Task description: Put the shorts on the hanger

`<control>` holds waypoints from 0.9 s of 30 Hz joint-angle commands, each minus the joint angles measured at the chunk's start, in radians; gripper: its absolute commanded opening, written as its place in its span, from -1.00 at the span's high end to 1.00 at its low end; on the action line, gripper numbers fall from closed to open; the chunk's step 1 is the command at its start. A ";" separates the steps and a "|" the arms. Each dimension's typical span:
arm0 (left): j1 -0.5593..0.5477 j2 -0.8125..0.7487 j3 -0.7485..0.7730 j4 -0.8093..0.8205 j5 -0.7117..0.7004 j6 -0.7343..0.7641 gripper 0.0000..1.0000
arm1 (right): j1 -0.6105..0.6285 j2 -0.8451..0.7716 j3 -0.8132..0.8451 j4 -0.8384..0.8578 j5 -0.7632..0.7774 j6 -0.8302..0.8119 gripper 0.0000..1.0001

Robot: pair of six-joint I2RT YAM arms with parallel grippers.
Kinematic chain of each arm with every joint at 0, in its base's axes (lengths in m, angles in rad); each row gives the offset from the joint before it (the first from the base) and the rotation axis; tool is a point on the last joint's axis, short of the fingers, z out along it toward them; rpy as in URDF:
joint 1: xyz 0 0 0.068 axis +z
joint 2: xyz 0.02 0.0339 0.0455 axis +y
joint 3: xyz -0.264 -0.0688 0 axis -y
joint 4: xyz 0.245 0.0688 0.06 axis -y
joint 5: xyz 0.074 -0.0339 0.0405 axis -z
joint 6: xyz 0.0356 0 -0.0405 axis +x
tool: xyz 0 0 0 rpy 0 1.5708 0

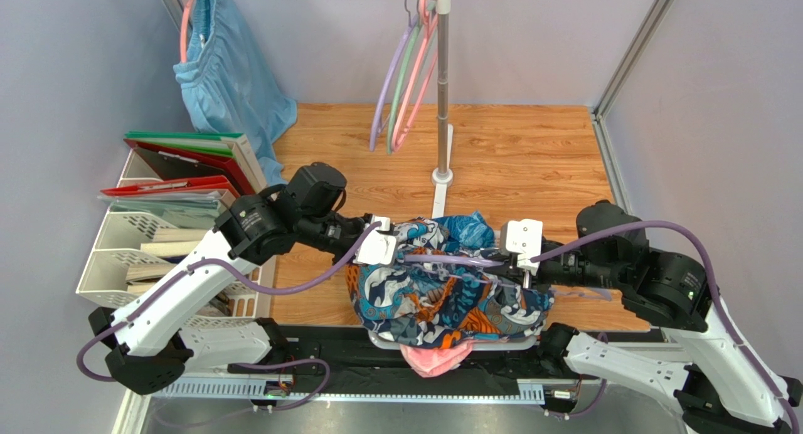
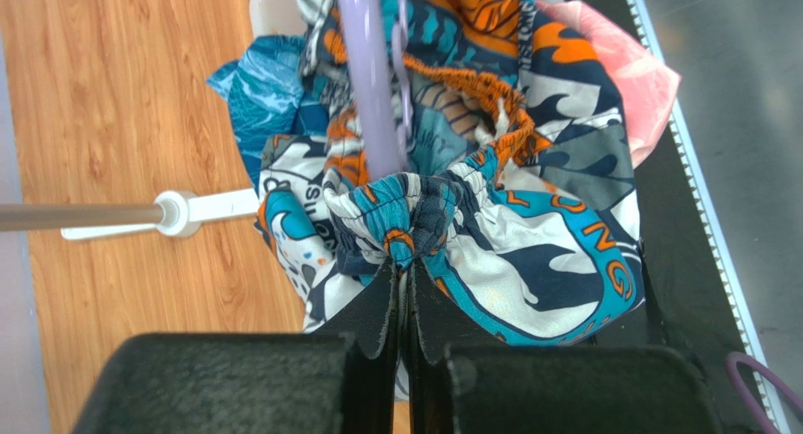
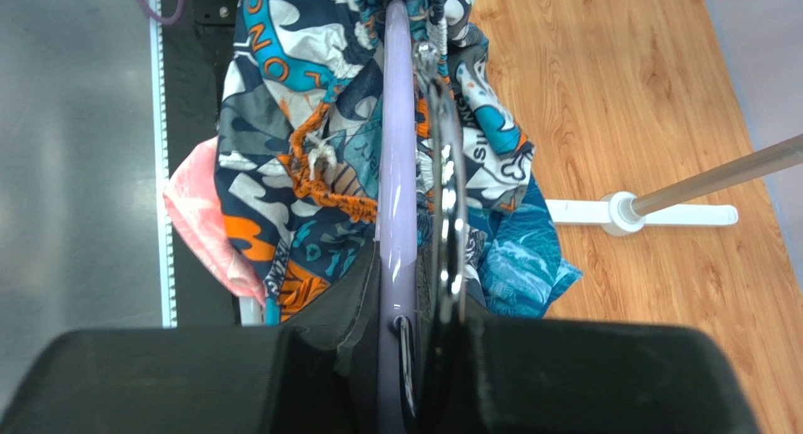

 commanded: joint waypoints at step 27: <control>-0.018 -0.063 0.078 0.065 -0.033 0.004 0.91 | 0.001 0.024 0.052 0.062 -0.165 -0.003 1.00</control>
